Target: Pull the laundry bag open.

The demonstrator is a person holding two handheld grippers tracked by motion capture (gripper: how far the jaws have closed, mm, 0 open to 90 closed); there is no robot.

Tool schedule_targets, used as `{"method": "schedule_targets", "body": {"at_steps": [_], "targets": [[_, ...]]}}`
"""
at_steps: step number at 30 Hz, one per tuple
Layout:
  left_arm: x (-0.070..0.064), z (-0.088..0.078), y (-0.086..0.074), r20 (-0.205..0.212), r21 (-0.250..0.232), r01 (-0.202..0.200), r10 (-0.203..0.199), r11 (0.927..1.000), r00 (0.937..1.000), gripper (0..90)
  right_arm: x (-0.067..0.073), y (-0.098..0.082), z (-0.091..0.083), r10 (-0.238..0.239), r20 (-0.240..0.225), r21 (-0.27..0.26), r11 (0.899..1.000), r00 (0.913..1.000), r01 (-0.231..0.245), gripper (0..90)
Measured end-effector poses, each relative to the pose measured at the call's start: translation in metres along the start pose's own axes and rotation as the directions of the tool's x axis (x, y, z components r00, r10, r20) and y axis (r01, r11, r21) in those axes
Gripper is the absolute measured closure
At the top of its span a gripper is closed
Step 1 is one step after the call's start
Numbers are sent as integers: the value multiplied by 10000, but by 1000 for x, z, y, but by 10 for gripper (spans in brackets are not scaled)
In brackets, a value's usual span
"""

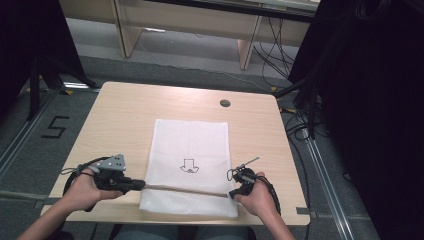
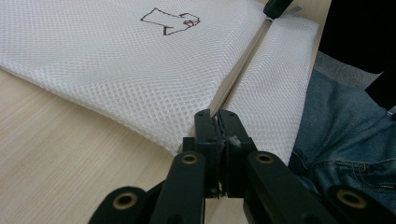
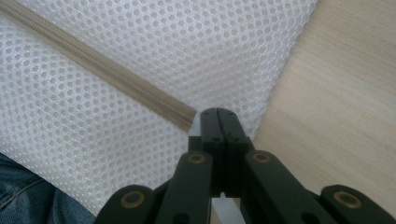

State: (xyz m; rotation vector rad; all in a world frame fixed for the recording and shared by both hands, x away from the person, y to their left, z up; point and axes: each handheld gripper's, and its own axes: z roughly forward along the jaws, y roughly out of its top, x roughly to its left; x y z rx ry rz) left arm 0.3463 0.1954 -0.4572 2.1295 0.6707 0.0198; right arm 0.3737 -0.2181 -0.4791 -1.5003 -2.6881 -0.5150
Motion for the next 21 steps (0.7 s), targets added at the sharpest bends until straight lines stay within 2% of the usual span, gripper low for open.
{"method": "schedule_targets", "body": {"at_steps": [2, 4, 6, 11, 15, 17, 19, 21], "targets": [[0, 0, 0, 12, 15, 6, -6, 10000, 10000, 874, 1, -1, 0, -38, 3, -231, 9997, 10000, 38, 900], [1, 0, -1, -70, 102, 1, 0, 9999, 10000, 874, 0, -1, 0, -1, -10, -239, 9997, 10000, 1, 900], [0, 0, -1, -117, 106, 274, -273, 9996, 9996, 874, 1, -1, 0, 30, -99, -228, 9997, 9999, -32, 900], [2, 1, -3, -243, 367, 203, -194, 9991, 9995, 874, 0, -1, 1, -78, -80, -246, 9997, 9999, 76, 900], [3, 1, -3, -182, 380, 93, -87, 9992, 9998, 874, 0, -1, 1, -132, 2, -275, 9995, 9999, 132, 900], [2, 1, -3, -253, 426, 194, -183, 9989, 9995, 874, 0, -1, 1, -54, -53, -258, 9997, 10000, 53, 900], [3, 0, -3, -227, 422, 16, -7, 9991, 9997, 874, 0, -1, 0, -66, -25, -247, 9997, 10000, 66, 900], [2, 1, -4, -242, 466, 228, -217, 9987, 9995, 874, 0, -1, 0, -61, -25, -250, 9997, 10000, 61, 900]]}}
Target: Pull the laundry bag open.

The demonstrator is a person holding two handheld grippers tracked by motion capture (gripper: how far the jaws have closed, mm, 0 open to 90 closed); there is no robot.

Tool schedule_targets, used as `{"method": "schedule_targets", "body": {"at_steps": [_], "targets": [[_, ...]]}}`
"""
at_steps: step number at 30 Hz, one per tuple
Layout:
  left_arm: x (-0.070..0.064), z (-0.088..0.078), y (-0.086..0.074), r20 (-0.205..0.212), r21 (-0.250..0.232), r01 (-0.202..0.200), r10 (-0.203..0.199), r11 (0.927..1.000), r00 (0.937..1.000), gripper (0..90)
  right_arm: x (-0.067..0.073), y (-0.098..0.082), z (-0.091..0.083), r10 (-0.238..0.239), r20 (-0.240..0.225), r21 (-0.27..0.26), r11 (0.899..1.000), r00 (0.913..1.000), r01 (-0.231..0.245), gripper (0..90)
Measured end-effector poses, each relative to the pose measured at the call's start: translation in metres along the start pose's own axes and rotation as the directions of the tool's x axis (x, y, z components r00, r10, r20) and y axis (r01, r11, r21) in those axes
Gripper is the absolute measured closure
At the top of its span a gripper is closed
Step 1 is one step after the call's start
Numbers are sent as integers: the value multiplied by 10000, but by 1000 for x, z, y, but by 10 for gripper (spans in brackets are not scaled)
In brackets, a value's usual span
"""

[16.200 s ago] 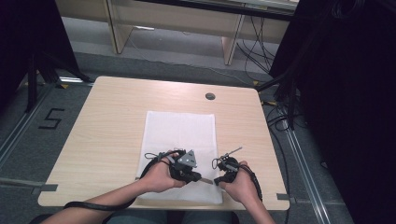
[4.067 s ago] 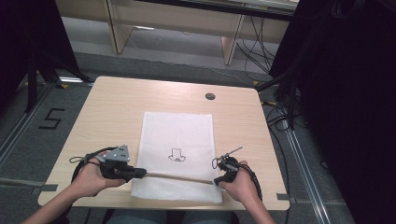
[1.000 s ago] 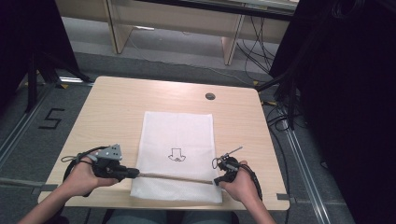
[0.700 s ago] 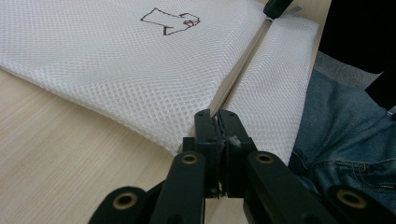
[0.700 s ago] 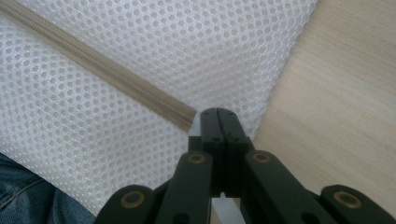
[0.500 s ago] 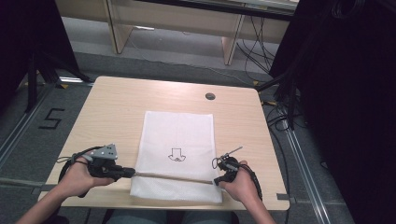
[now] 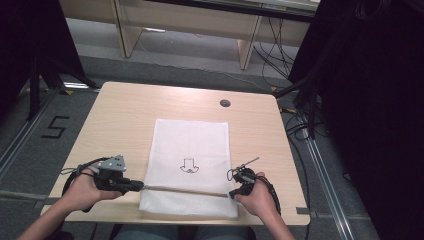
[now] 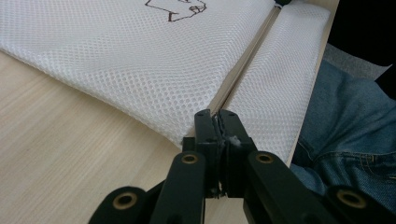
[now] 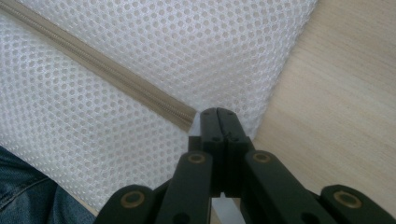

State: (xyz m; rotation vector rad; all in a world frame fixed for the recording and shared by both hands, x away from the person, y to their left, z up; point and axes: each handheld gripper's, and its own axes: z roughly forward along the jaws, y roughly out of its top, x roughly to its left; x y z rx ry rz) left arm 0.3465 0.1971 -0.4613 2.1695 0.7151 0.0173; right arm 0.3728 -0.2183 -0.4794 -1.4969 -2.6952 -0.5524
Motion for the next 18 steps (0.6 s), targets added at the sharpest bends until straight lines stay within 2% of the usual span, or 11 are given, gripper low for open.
{"method": "schedule_targets", "body": {"at_steps": [4, 6, 7, 8, 10, 11, 12, 14, 15, 16, 18], "targets": [[2, -1, -1, -296, 200, -119, 125, 9997, 9995, 874, -1, 0, 1, -47, 28, -24, 10000, 10000, 47, 900], [5, -3, -3, -115, 62, 142, -142, 9999, 9998, 874, -1, 0, 1, 16, -20, -5, 10000, 10000, -16, 900], [6, -3, -4, -244, 163, 0, 4, 9999, 9997, 874, -1, 0, 0, 9, -40, 3, 10000, 10000, -9, 900], [5, -4, -7, -527, 331, 8, 9, 9995, 9986, 873, -1, 0, 1, -8, -57, -10, 10000, 10000, 8, 900], [11, -9, -11, -1600, 1048, -474, 639, 9934, 9850, 900, -2, 0, 1, -110, -2, -54, 9999, 9999, 110, 900], [16, -14, -15, -1513, 866, -17, 148, 9962, 9884, 900, -2, 0, 0, -87, 6, -13, 10000, 10000, 87, 900], [18, -16, -21, -1127, 238, 655, -624, 9976, 9917, 900, -3, 0, 0, -86, -43, 38, 10000, 10000, 87, 900], [16, -16, -24, -1372, 303, 548, -501, 9980, 9893, 900, 0, 1, 0, 93, 47, 75, 9999, 9999, -94, 900], [15, -15, -23, -1312, 503, 262, -194, 9984, 9912, 900, 0, 1, 0, 83, 110, 131, 9999, 9999, -84, 900], [12, -13, -21, -1142, 226, 335, -307, 9992, 9930, 900, 2, 2, -1, 294, 231, 522, 9982, 9993, -305, 900], [12, -12, -18, -1022, 3, 149, -148, 9999, 9946, 900, 0, 2, 1, -146, 356, 296, 9995, 9993, 135, 900]]}}
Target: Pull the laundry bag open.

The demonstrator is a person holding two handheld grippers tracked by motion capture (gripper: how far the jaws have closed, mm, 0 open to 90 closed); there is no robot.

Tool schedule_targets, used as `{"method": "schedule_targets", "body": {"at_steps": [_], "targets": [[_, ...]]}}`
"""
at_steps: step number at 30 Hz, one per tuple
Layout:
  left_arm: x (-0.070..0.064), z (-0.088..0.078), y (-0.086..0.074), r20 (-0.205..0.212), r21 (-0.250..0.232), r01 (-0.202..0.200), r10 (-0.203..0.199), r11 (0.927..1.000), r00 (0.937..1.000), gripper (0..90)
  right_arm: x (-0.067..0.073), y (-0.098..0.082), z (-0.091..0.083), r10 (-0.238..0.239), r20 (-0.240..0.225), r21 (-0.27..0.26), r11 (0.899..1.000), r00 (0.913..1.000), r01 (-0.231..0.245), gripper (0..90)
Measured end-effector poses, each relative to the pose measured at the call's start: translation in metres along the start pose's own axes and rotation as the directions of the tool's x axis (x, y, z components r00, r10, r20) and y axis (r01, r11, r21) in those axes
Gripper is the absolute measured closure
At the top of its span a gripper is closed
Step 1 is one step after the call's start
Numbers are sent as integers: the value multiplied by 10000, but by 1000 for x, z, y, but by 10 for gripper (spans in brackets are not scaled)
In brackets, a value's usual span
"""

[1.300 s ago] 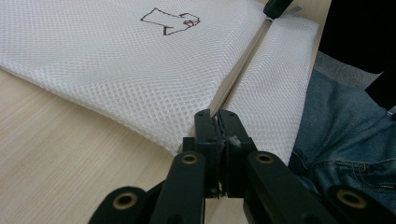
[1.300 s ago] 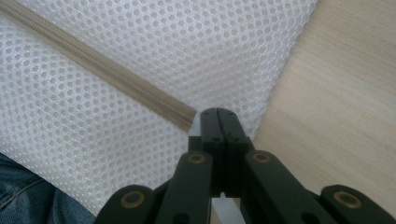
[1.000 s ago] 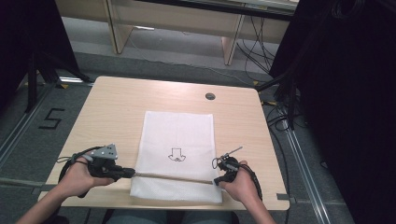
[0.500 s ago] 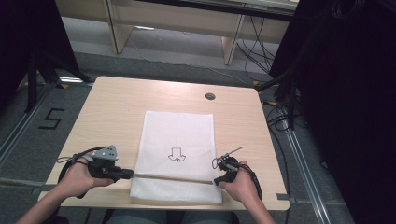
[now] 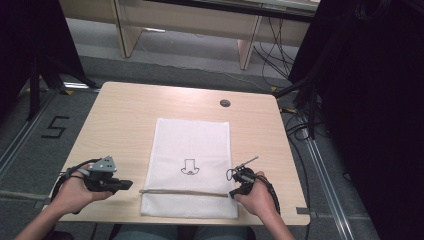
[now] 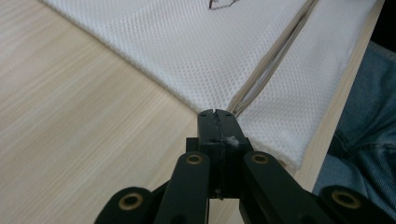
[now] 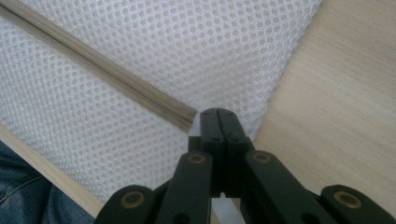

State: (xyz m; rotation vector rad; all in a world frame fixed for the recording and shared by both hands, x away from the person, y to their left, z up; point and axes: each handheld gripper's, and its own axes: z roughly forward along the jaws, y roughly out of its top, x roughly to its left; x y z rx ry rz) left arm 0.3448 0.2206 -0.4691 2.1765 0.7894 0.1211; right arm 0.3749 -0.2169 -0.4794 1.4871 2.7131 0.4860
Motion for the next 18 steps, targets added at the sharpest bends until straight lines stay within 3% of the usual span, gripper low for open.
{"method": "schedule_targets", "body": {"at_steps": [1, 2, 5, 7, 9, 13, 18], "targets": [[0, 0, 1, 62, -222, 66, -65, 9997, 10000, 900, 2, 0, -1, 283, -162, 145, 9995, 9995, -281, 900], [-1, 0, 1, 137, -431, 328, -323, 9985, 9994, 900, 2, -1, -1, 271, -155, -117, 9996, 9995, -273, 900], [-1, 1, 2, 156, -725, 40, -29, 9974, 9999, 858, 1, -1, -1, 263, -217, -78, 9996, 9994, -265, 900], [-3, 6, 3, 249, -836, 114, -93, 9964, 9996, 790, 2, -1, -2, 411, -229, 45, 9991, 9989, -410, 900], [-5, 10, 3, 368, -874, 107, -75, 9961, 9993, 713, 1, -1, -1, 260, -247, -79, 9996, 9994, -262, 900], [-9, 15, 4, 420, -714, -154, 184, 9973, 9989, 644, -1, -1, -1, 267, -259, 63, 9996, 9993, -266, 900], [-11, 17, 6, 229, -1107, -87, 113, 9938, 9997, 541, -1, -3, -1, -14, -308, -403, 9992, 9995, 2, 900]]}}
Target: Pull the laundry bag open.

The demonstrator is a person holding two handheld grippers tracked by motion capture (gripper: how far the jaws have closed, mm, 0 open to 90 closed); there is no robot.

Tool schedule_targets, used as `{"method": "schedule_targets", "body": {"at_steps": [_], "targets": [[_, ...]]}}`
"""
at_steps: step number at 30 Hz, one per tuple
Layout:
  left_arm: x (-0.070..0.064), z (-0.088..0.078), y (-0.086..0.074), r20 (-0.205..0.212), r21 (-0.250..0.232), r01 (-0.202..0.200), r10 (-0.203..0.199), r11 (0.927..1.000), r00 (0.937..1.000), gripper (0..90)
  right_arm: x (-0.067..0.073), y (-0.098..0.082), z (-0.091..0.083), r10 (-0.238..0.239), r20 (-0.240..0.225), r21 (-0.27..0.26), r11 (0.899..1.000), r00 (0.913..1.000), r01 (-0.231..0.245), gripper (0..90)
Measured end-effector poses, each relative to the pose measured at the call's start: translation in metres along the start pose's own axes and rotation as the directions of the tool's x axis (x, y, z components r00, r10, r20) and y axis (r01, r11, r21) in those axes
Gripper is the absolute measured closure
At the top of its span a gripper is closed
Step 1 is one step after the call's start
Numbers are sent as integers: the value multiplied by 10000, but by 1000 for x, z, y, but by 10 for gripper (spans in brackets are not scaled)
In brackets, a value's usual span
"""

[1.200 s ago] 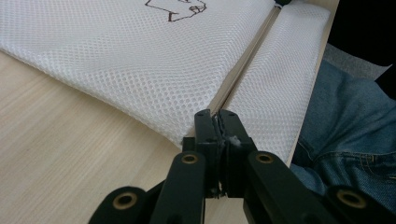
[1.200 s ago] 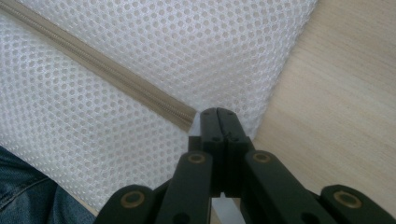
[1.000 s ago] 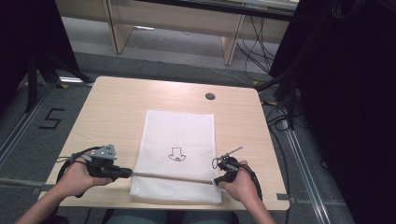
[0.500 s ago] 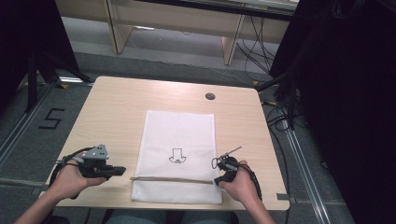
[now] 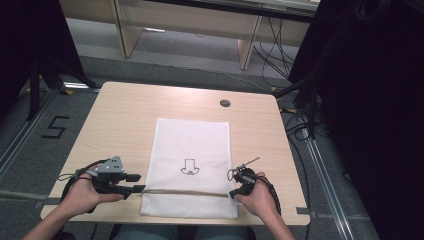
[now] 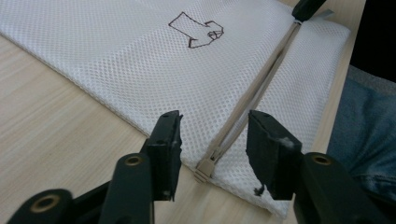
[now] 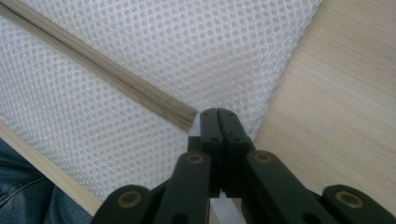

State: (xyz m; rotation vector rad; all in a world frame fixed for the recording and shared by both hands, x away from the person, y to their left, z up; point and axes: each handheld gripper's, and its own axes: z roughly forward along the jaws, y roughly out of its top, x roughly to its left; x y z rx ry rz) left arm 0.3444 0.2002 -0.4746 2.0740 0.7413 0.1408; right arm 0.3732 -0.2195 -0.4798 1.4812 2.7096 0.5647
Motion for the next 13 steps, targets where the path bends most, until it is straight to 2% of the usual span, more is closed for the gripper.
{"method": "schedule_targets", "body": {"at_steps": [1, 2, 3, 5, 9, 10, 11, 12, 13], "targets": [[2, 1, 0, 60, -94, -72, 73, 9999, 10000, 523, 1, 0, -1, 115, -38, 60, 9999, 9999, -115, 890], [2, 2, -1, -71, -119, 116, -117, 9999, 9999, 507, 0, -1, -1, 115, -47, -16, 9999, 9999, -115, 874], [3, 2, -1, -114, -201, 57, -59, 9998, 9999, 493, 1, -1, -1, 142, -134, 85, 9999, 9998, -141, 850], [5, 1, -2, -235, -318, 118, -125, 9994, 9996, 471, 3, -1, -4, 47, -87, -222, 9997, 10000, -49, 783], [9, -1, -2, -602, -857, 357, -409, 9957, 9973, 437, 8, -2, -18, 133, 53, -1068, 9942, 9999, -126, 751], [11, -2, -2, -806, -1044, 330, -415, 9940, 9959, 430, 7, -3, -21, 91, 189, -1305, 9914, 9998, -66, 735], [12, -3, -2, -798, -1022, 548, -631, 9933, 9948, 425, 5, -5, -23, -79, 231, -1478, 9890, 9997, 112, 725], [13, -4, -2, -936, -1146, 534, -643, 9920, 9935, 418, 5, -6, -24, 197, 257, -1421, 9897, 9995, -159, 720], [15, -6, -1, -1134, -1271, 539, -685, 9904, 9912, 412, 3, -7, -26, 171, 217, -1515, 9884, 9996, -137, 715]]}}
